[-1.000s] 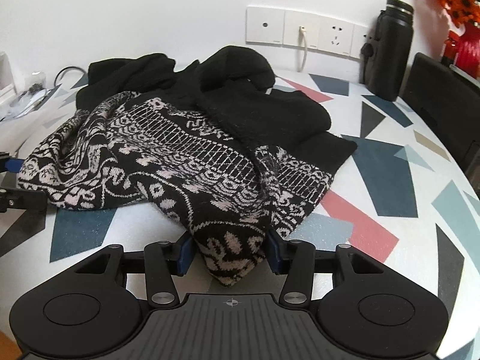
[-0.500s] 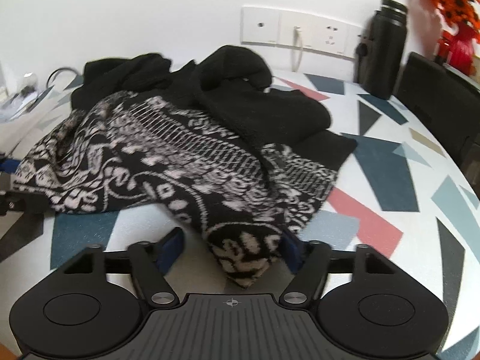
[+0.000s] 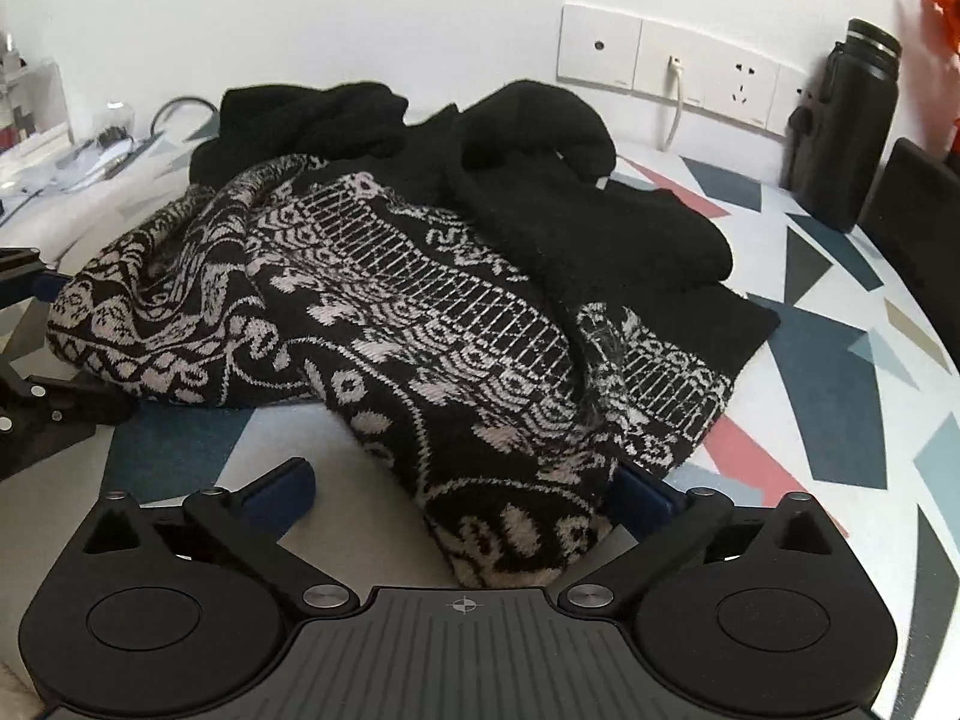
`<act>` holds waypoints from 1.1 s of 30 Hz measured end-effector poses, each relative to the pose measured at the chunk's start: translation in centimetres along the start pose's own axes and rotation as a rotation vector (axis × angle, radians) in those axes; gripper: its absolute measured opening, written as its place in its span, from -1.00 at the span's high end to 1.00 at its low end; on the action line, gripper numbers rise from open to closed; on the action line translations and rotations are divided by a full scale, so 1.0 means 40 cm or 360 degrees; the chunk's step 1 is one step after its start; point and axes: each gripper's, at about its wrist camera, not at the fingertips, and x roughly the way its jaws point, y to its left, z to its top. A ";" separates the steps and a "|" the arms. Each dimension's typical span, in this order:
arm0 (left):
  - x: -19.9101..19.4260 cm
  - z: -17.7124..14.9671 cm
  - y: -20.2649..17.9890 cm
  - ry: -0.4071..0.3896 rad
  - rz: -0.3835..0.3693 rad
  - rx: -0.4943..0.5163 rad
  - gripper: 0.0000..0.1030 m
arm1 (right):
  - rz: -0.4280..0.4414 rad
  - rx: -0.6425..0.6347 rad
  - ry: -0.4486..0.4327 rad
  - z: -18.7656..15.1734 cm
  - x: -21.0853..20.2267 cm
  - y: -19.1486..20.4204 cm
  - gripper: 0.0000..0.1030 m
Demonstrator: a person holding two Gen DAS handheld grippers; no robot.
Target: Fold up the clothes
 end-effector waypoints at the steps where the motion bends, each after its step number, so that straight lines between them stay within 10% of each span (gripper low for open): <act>1: 0.000 0.000 0.001 -0.0001 -0.0002 0.0000 -0.99 | 0.0009 -0.0009 -0.0017 -0.004 -0.001 -0.001 -0.99; 33: 0.003 0.000 -0.001 -0.0016 0.0007 0.0002 -1.00 | 0.0060 -0.0055 0.0025 0.007 0.005 -0.010 -0.99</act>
